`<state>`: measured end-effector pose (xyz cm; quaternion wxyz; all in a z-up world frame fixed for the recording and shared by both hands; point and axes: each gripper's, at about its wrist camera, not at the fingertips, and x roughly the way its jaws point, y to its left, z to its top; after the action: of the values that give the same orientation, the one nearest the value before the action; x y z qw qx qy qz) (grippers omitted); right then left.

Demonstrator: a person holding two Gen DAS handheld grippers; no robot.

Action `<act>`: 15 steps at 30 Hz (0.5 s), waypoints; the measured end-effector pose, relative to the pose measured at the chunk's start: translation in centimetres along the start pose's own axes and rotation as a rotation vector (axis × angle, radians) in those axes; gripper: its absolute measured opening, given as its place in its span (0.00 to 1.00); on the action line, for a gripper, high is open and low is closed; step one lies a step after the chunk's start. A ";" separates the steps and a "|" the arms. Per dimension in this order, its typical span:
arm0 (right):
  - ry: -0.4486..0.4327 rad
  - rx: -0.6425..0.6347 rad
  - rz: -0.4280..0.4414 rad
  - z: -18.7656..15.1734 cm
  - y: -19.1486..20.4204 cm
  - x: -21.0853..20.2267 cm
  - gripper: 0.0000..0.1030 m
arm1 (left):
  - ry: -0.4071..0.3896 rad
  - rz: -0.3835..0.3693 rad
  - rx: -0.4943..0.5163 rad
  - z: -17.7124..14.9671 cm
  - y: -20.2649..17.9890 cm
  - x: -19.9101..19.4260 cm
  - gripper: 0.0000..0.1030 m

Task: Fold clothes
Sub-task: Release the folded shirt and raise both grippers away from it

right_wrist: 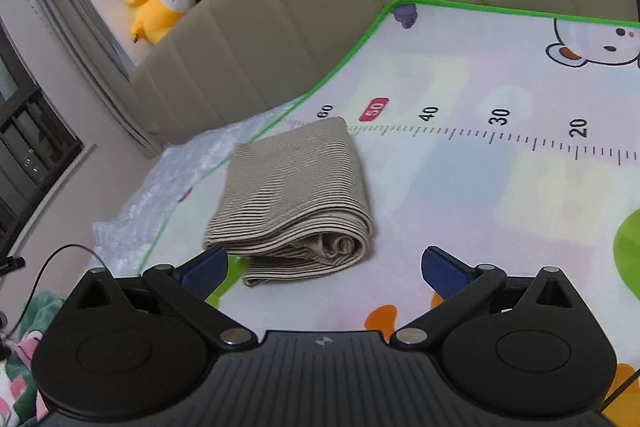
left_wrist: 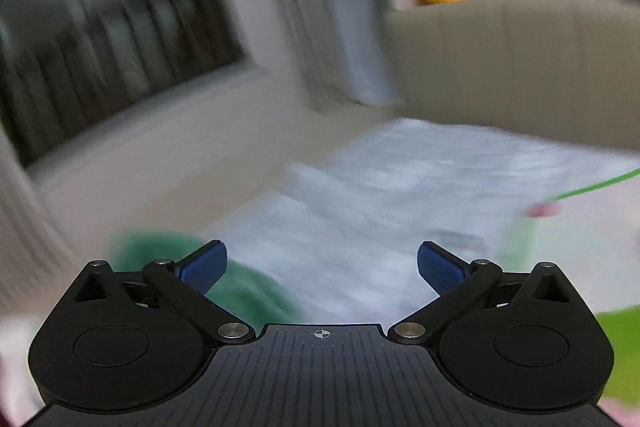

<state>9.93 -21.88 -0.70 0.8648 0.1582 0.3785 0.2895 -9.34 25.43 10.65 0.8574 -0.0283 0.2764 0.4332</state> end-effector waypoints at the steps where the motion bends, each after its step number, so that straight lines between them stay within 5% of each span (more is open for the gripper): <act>1: 0.003 0.005 0.001 0.0 0.1 0.0 1.00 | 0.000 -0.097 -0.019 -0.4 -1.3 -0.7 1.00; 9: -0.020 -0.034 -0.040 -0.7 1.2 -2.3 1.00 | -0.009 -0.603 0.026 -4.3 -17.0 -4.6 1.00; 13: -0.021 -0.048 -0.100 -1.2 0.8 -2.1 1.00 | 0.102 -0.696 0.056 -8.0 -21.9 -5.3 1.00; 15: -0.025 -0.081 -0.131 -1.6 1.0 -1.7 1.00 | 0.145 -0.638 0.128 -11.2 -23.6 -5.9 1.00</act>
<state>7.39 -22.04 -0.31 0.8922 0.1018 0.3652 0.2455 0.76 3.24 -0.36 0.9281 -0.0905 0.3402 0.1214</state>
